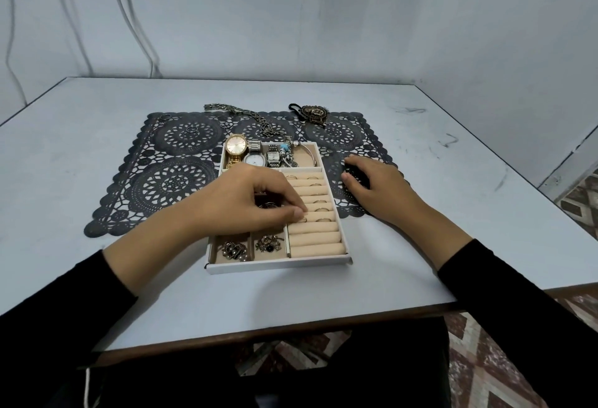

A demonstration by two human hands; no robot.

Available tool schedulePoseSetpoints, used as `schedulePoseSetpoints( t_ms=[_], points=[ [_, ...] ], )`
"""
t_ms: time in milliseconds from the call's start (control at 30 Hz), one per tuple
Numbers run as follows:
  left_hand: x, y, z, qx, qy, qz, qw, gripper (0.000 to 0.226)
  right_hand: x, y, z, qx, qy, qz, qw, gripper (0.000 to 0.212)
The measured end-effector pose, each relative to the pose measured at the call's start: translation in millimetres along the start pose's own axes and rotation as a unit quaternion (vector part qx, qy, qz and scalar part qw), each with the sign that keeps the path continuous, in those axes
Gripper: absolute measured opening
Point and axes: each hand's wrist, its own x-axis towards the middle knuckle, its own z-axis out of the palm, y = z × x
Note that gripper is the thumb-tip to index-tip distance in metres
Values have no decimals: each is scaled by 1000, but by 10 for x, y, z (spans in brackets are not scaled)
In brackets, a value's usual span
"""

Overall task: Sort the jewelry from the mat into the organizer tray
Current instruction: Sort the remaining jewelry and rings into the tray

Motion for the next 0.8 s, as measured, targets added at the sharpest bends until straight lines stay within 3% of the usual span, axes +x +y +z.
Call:
schedulePoseSetpoints(
  t_ms=[333,800],
  points=[
    [56,1,2,8,-45,-12,999,11,0,3,-2,-3,0,-4,1000,35],
    [139,79,-58,-33,-88,-110,989,11,20,39,10,22,0,4,1000,36]
  ],
)
